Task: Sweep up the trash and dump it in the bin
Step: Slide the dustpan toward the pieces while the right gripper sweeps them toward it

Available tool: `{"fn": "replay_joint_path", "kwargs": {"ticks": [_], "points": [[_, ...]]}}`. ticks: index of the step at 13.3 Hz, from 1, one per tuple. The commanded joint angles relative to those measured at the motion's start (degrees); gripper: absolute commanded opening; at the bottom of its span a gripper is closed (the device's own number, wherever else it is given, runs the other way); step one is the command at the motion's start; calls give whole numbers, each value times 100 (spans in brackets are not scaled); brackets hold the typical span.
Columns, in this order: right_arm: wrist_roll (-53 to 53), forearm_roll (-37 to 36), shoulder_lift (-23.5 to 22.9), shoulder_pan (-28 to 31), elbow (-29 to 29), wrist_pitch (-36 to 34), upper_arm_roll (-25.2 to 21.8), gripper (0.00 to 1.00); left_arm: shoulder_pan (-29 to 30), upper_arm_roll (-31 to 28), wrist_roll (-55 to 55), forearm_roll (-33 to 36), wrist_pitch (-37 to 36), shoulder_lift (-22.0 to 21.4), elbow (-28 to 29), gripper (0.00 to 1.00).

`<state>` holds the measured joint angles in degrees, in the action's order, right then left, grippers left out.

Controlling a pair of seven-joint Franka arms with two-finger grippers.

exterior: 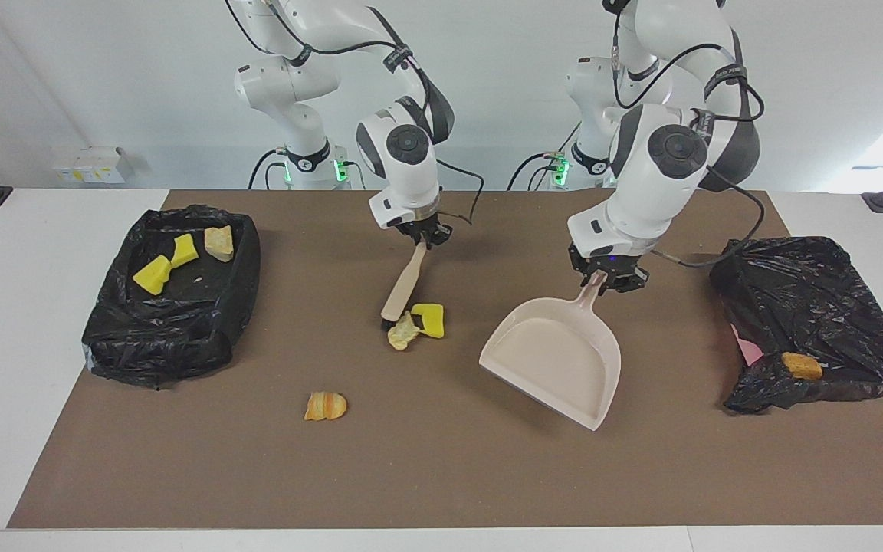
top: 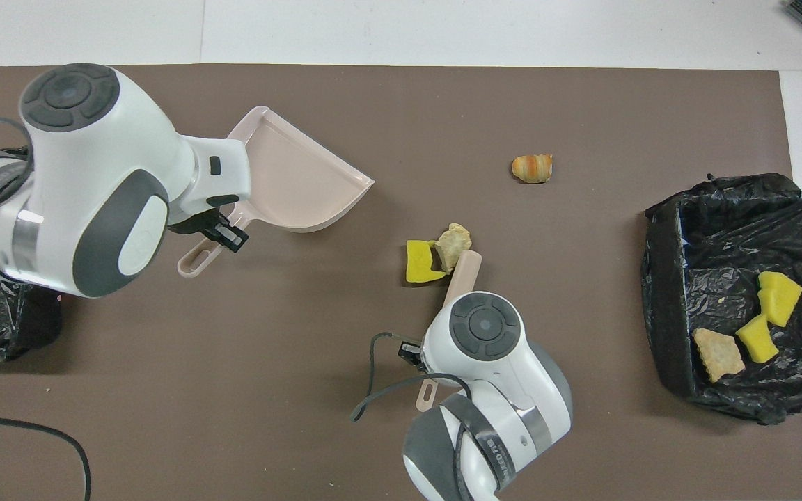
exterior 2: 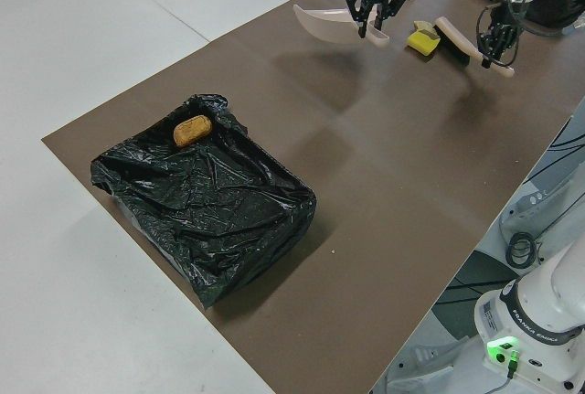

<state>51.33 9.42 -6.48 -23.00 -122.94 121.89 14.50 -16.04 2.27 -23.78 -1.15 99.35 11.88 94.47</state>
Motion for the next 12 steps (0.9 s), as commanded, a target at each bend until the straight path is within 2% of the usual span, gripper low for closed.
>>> {"fn": "replay_joint_path", "kwargs": {"ticks": [1,3,6,9,12], "points": [[-535,8,-126,67,700,-656,-9,0,101,37,-1107,27,-232,-334,412,0],[-1244,-167,67,417,858,-1026,-79,0,101,37,-1915,351,-127,-667,1009,0],[-2378,-1447,-142,920,1420,-1650,-35,0,14,37,-2324,519,434,-1047,1897,0],[-3775,-2161,-283,1420,1553,-1651,-62,0,-250,55,-2324,625,1198,-959,2311,0],[-4515,-2716,-739,1939,2219,-1756,-62,0,-556,46,-2289,669,1621,-785,2427,0]]}}
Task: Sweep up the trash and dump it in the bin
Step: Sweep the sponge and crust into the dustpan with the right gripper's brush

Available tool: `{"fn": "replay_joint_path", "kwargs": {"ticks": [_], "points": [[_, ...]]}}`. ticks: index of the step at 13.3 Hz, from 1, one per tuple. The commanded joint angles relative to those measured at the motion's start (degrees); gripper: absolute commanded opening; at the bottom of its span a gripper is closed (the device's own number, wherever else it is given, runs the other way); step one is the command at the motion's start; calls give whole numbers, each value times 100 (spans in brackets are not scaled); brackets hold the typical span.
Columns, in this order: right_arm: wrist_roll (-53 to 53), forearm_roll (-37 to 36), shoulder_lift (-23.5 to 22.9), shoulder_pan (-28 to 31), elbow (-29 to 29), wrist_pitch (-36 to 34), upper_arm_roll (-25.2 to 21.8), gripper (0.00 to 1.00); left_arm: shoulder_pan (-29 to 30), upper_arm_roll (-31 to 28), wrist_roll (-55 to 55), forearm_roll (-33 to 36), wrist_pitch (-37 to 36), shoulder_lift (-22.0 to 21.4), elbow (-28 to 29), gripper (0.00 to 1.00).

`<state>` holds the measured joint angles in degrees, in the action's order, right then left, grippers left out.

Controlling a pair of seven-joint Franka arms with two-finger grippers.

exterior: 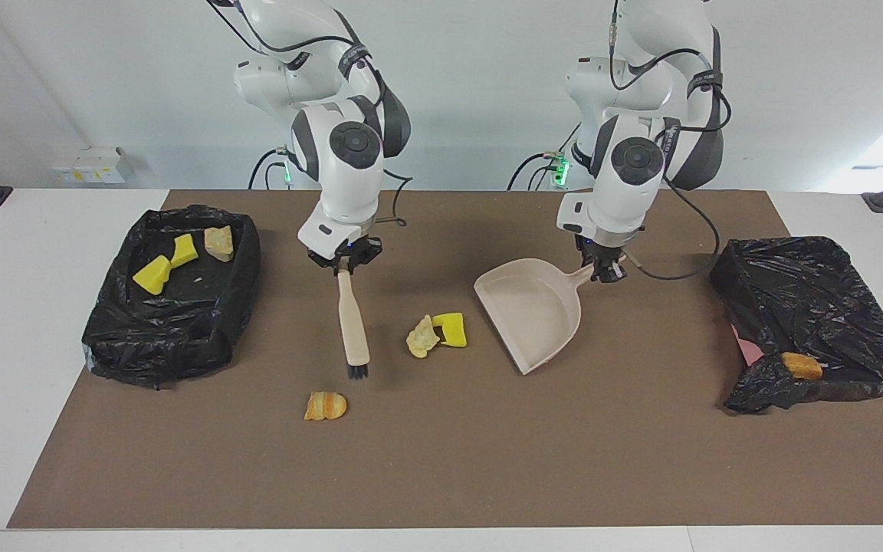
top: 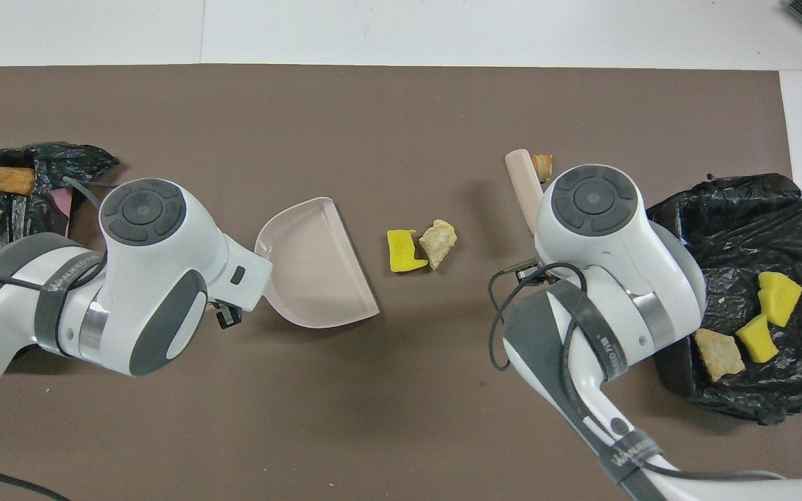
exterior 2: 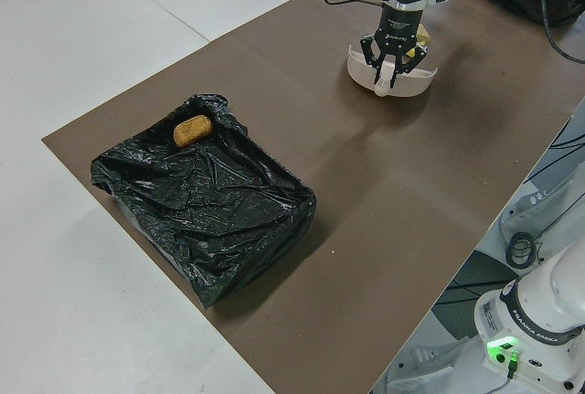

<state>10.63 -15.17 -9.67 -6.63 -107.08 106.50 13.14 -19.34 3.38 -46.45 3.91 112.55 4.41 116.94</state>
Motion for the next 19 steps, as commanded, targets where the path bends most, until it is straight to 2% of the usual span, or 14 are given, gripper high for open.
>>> {"fn": "replay_joint_path", "kwargs": {"ticks": [1,4,6,9,13,19], "points": [[-761,-433,-569,485,818,-252,75,0,-315,-66,22,249,442,33,180,0],[-1369,-1250,-948,898,1223,-288,75,0,-465,-66,276,268,557,95,153,0],[-1624,-1706,-1159,953,1487,-270,75,0,-632,-57,513,268,531,95,153,0],[-1722,-1849,-1300,1049,1497,-209,75,0,-763,-48,1041,268,487,87,153,0],[-1766,-1561,-1503,759,1497,-305,110,0,-974,-39,1550,259,452,34,179,0],[-1600,-181,-1433,49,1348,-288,119,0,-1177,-31,1604,259,390,-10,188,0]]}}
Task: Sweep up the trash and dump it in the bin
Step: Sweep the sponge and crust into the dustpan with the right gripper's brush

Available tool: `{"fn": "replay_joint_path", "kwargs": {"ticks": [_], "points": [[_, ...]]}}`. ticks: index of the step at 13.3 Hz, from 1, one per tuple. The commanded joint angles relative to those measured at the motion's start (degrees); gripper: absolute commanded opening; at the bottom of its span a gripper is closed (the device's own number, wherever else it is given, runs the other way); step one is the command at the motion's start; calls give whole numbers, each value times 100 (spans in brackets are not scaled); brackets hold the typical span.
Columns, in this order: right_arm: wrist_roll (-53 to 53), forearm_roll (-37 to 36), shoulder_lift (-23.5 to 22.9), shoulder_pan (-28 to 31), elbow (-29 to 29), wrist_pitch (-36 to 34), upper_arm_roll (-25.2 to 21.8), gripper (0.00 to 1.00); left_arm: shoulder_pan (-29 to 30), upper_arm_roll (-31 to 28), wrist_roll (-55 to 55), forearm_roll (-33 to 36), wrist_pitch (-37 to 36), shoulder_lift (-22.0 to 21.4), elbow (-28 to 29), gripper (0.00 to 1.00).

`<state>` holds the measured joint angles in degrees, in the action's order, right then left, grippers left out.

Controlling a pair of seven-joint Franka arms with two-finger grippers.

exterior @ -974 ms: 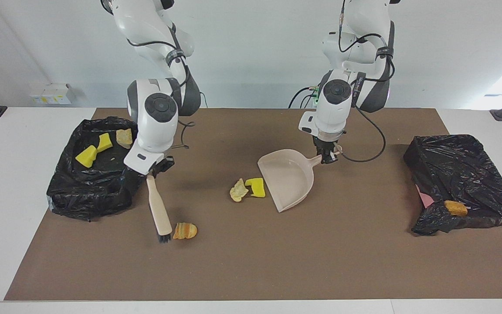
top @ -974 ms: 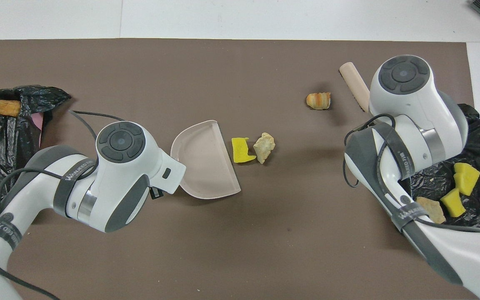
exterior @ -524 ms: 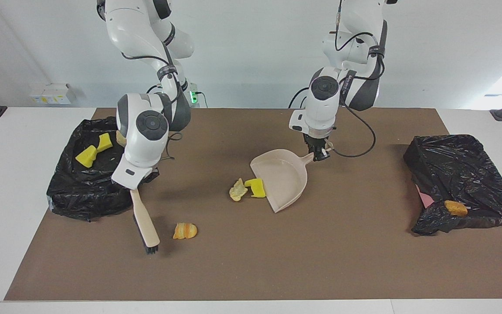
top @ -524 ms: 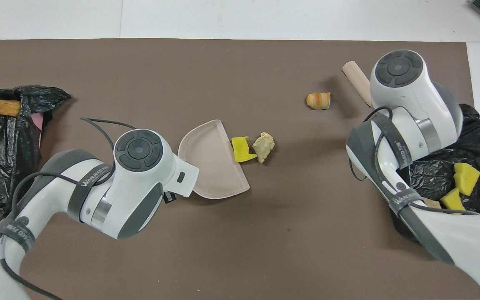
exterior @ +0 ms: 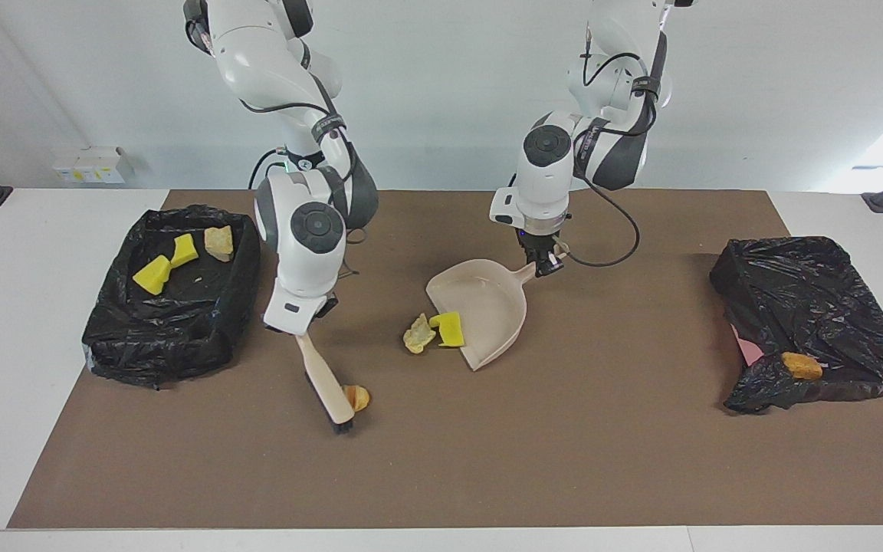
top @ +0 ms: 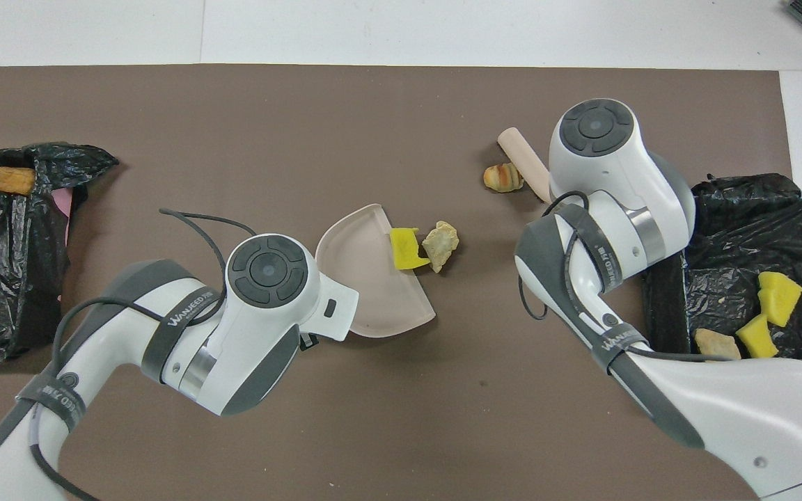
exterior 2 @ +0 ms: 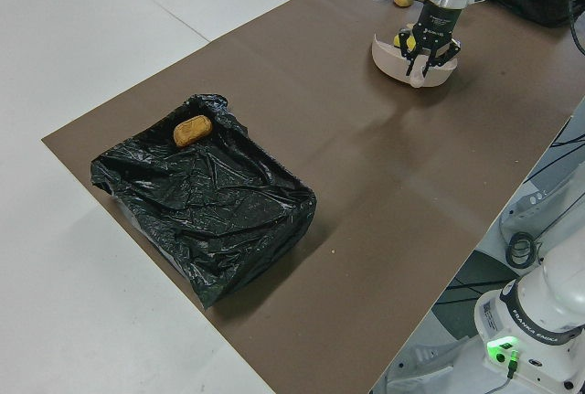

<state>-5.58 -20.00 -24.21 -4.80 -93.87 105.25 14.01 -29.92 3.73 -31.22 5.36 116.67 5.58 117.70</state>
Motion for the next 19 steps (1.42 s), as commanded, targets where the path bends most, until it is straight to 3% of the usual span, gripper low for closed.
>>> {"fn": "replay_joint_path", "kwargs": {"ticks": [1,6,9,14,19], "points": [[214,487,74,-266,-52,-163,32,0,-119,-65,81,114,-4,-145,165,0],[611,1060,609,-872,-885,-22,58,0,-119,-65,81,114,162,-76,315,0],[541,1832,847,-996,-1256,-40,58,0,-110,-65,81,114,268,-75,359,0],[1006,2308,979,-1541,-1204,-302,58,0,-102,-65,38,114,592,-93,491,0],[971,2352,1278,-1191,-880,-1066,32,0,39,-74,-225,105,822,-66,474,0]]}}
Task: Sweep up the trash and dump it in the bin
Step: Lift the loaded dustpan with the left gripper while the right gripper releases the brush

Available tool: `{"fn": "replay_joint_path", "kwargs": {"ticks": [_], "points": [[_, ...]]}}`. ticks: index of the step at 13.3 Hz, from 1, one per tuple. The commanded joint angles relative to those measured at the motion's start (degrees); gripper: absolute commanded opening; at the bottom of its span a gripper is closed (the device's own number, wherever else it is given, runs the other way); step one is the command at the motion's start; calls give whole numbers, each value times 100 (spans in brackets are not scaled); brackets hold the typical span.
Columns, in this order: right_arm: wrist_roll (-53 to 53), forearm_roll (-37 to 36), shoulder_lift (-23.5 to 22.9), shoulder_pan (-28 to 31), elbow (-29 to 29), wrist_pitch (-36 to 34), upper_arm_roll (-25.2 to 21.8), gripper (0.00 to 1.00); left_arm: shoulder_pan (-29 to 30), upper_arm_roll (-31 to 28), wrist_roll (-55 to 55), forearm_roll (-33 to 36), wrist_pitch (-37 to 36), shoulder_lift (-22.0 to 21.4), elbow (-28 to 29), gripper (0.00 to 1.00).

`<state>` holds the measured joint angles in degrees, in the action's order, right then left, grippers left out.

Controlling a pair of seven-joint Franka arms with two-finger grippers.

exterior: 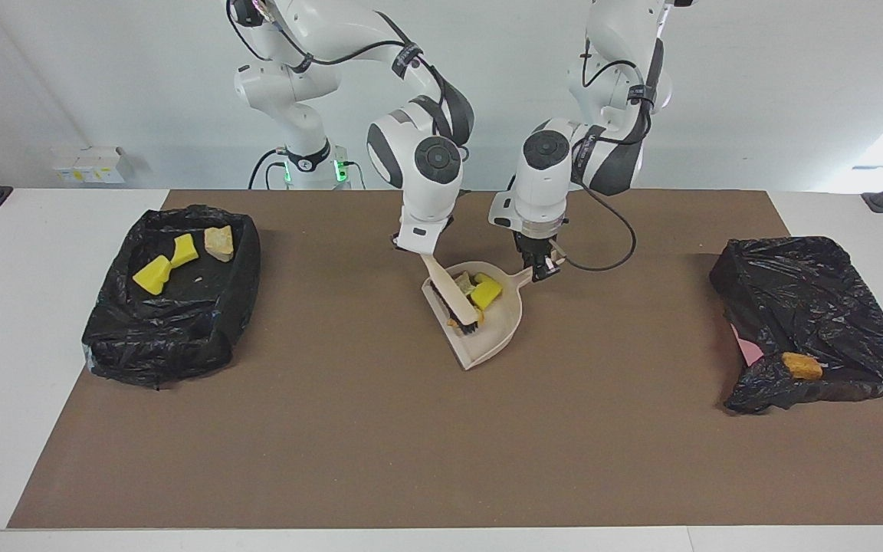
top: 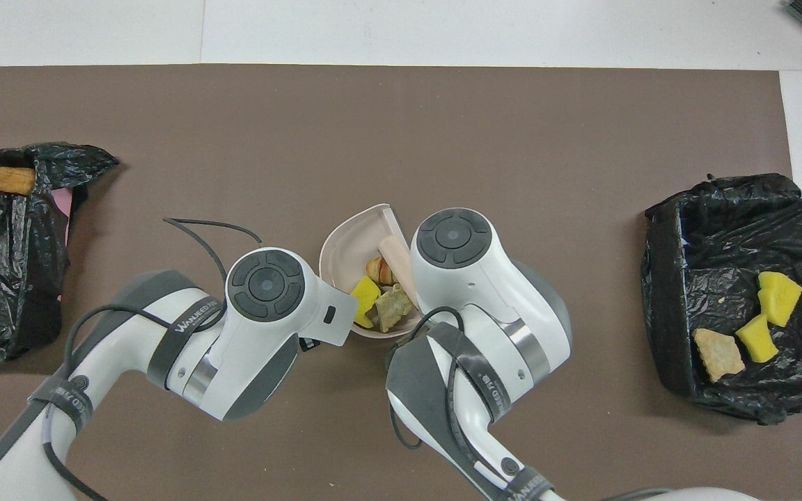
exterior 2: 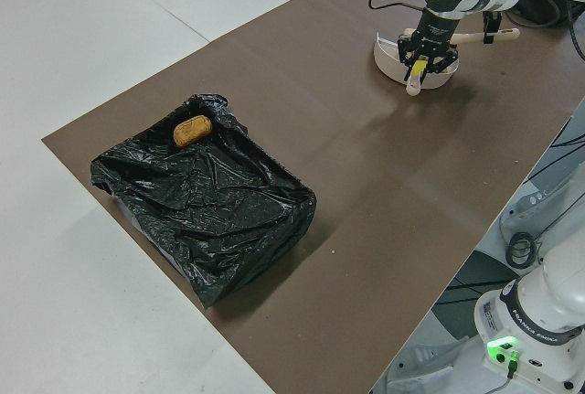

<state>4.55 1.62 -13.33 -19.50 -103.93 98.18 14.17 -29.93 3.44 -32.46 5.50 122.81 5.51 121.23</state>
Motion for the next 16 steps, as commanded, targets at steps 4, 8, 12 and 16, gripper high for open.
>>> {"fn": "replay_joint_path", "kwargs": {"ticks": [4,8,12,16], "points": [[71,224,418,192,154,-519,42,0,539,-36,-725,3,147,-15,32,0],[1563,558,831,-176,-381,-485,42,0,1400,-36,-1919,-357,-545,-68,-511,0],[3310,690,1359,-1044,-1190,324,42,0,2209,-53,-2992,-577,-1179,-182,-1092,0],[4385,725,1176,-1784,-1252,641,42,0,3026,-71,-4055,-779,-1663,-173,-1619,0]]}}
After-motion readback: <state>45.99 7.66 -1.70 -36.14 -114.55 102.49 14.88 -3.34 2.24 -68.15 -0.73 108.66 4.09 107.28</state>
